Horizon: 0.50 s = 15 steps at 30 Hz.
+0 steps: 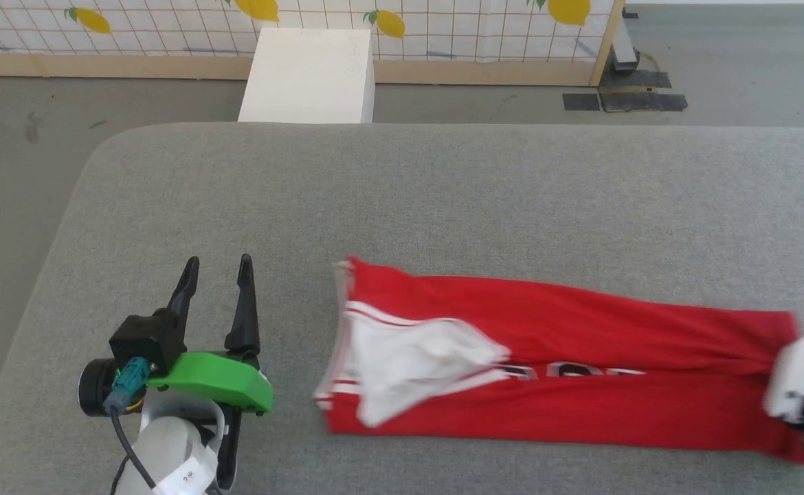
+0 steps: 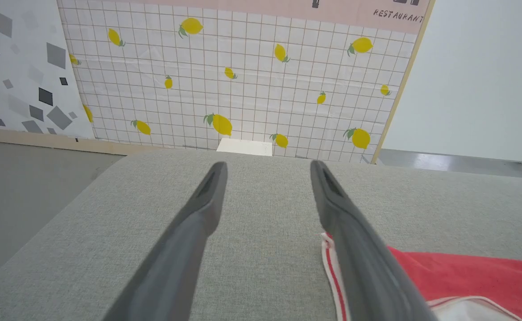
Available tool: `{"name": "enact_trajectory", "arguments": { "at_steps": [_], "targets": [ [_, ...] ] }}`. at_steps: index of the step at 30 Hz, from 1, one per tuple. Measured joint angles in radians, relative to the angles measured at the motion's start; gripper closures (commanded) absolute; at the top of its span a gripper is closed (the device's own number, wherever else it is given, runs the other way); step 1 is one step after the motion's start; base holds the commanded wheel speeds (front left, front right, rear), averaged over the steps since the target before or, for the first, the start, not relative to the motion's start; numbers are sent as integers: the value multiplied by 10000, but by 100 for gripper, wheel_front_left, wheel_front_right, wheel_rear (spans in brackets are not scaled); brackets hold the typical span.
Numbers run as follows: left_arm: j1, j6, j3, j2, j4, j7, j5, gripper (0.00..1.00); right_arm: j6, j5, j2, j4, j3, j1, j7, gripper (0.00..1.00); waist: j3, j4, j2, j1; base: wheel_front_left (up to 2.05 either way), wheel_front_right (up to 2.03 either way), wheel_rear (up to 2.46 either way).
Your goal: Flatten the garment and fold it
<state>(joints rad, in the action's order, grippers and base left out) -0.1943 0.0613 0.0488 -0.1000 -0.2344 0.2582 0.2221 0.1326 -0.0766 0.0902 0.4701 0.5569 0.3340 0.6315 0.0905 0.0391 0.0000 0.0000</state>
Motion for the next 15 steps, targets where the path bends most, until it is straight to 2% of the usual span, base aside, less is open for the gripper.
{"name": "enact_trajectory", "arguments": {
  "at_steps": [5, 8, 12, 15],
  "targets": [
    [-7, 98, -25, 75, 0, 0, -94, 0, -2, -986, 669, -441, 928, -13, -918, 100, 129, 77, 0, 0, 0, 0, 0],
    [-8, 176, -42, 102, -23, 0, -136, 0, -2, -1496, 665, -729, 1129, -12, -1170, 100, 163, 129, 0, 0, 0, 0, 0],
    [-7, 240, -58, 119, -100, 0, -203, 0, -2, -1615, 635, -763, 880, -7, -1281, 100, 118, 167, 0, 0, 0, 0, 0],
    [-3, 272, -52, 157, -159, 0, -222, 0, -2, -1315, 500, -1118, 90, -127, -848, 100, 7, 202, 0, 0, 0, 0, 0]
  ]
}}
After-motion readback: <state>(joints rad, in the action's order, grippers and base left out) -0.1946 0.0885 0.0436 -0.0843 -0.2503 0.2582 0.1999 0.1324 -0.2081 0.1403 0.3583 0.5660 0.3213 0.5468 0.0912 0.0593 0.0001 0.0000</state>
